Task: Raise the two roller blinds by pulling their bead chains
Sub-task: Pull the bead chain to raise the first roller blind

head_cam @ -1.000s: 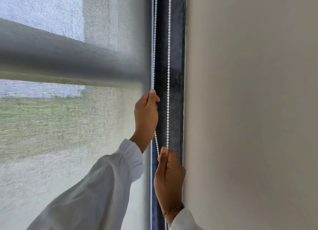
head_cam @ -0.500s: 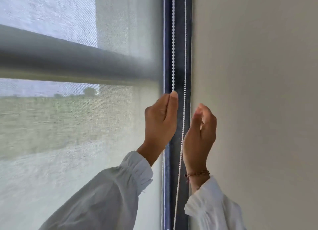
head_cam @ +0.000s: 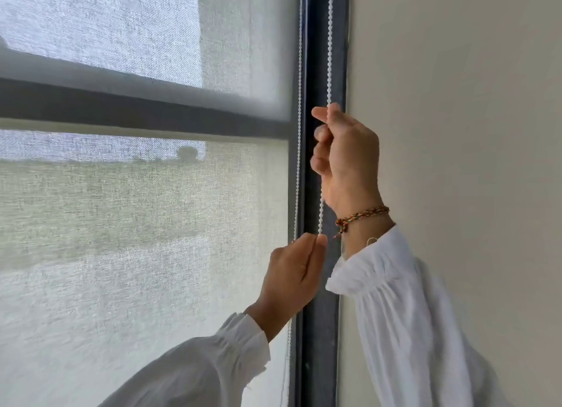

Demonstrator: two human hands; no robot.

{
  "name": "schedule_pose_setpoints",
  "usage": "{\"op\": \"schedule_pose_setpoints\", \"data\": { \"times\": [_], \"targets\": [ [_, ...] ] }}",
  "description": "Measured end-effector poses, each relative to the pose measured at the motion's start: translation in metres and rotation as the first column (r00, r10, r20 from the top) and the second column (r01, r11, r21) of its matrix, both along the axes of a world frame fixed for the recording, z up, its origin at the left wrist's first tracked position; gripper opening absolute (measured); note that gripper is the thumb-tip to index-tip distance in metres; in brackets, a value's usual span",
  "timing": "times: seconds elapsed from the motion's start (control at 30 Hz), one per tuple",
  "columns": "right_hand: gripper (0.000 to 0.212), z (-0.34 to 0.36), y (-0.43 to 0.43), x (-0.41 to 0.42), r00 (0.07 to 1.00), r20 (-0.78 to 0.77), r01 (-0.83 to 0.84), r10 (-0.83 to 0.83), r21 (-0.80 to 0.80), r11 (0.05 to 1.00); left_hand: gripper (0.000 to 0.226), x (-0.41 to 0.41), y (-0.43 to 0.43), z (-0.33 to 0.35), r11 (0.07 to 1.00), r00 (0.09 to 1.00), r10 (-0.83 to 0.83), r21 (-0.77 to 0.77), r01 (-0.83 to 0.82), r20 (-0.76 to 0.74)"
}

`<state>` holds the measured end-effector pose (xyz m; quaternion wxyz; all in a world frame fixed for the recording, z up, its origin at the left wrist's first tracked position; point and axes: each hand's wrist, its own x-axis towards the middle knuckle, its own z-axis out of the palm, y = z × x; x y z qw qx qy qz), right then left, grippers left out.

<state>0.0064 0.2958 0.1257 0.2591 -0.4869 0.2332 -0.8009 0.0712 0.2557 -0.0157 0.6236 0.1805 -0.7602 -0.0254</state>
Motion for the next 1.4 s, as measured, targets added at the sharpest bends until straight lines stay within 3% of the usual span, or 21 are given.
{"op": "schedule_pose_setpoints", "data": {
  "times": [0.07, 0.13, 0.23, 0.33, 0.47, 0.6, 0.67, 0.73, 0.83, 0.9, 0.97, 1.07, 1.23, 1.4],
  "targets": [
    [0.027, -0.004, 0.007, 0.001, 0.994, 0.063, 0.097, -0.094, -0.048, 0.994, 0.037, -0.004, 0.013, 0.000, 0.998, 1.000, -0.018, 0.053, 0.019, -0.018],
    [0.027, -0.003, 0.015, 0.001, 0.982, 0.050, 0.187, -0.182, -0.112, 0.976, 0.038, -0.009, 0.028, 0.003, 0.968, 0.988, -0.127, 0.205, 0.142, -0.087],
    [0.027, -0.002, 0.035, -0.007, 0.967, 0.000, 0.251, -0.255, -0.192, 0.949, 0.046, -0.013, 0.050, 0.021, 0.803, 0.928, -0.274, 0.471, 0.364, -0.251],
    [0.025, -0.011, 0.058, -0.018, 0.952, -0.012, 0.296, -0.307, -0.225, 0.928, 0.061, -0.013, 0.071, 0.058, 0.658, 0.863, -0.295, 0.567, 0.495, -0.410],
    [0.031, -0.060, 0.082, -0.031, 0.907, -0.111, 0.378, -0.406, -0.209, 0.902, 0.057, -0.016, 0.111, 0.115, 0.694, 0.847, -0.357, 0.495, 0.523, -0.395],
    [0.040, -0.134, 0.095, -0.035, 0.853, -0.203, 0.431, -0.482, -0.248, 0.867, 0.035, -0.032, 0.151, 0.156, 0.693, 0.839, -0.453, 0.473, 0.543, -0.300],
    [0.045, -0.157, 0.100, -0.033, 0.828, -0.236, 0.445, -0.509, -0.276, 0.852, 0.031, -0.043, 0.163, 0.163, 0.697, 0.828, -0.420, 0.452, 0.557, -0.372],
    [0.051, -0.164, 0.104, -0.034, 0.811, -0.272, 0.442, -0.518, -0.295, 0.847, 0.032, -0.052, 0.166, 0.163, 0.791, 0.838, -0.288, 0.378, 0.481, -0.463],
    [0.047, -0.148, 0.105, -0.034, 0.878, -0.327, 0.307, -0.349, -0.175, 0.935, 0.044, -0.057, 0.159, 0.160, 0.940, 0.852, -0.149, 0.196, 0.280, -0.503],
    [0.040, -0.128, 0.102, -0.035, 0.949, -0.285, 0.141, -0.132, 0.011, 0.990, 0.046, -0.054, 0.155, 0.156, 0.975, 0.864, -0.099, 0.127, 0.184, -0.493],
    [0.035, -0.106, 0.094, -0.040, 0.980, -0.199, 0.035, -0.015, 0.100, 0.994, 0.043, -0.049, 0.152, 0.147, 0.983, 0.871, -0.096, 0.093, 0.159, -0.482],
    [0.043, -0.066, 0.086, -0.048, 0.985, -0.102, -0.137, 0.141, 0.045, 0.990, 0.038, -0.044, 0.142, 0.117, 0.994, 0.908, -0.035, 0.083, 0.077, -0.418],
    [0.022, -0.018, 0.078, -0.040, 0.965, -0.043, -0.261, 0.260, -0.029, 0.965, 0.041, -0.030, 0.113, 0.052, 0.990, 0.949, 0.066, 0.137, -0.025, -0.309],
    [0.019, 0.016, 0.063, -0.025, 0.943, -0.063, -0.328, 0.326, -0.017, 0.945, 0.045, -0.019, 0.092, -0.002, 0.987, 0.978, 0.155, 0.071, -0.146, -0.139]
  ]
}}
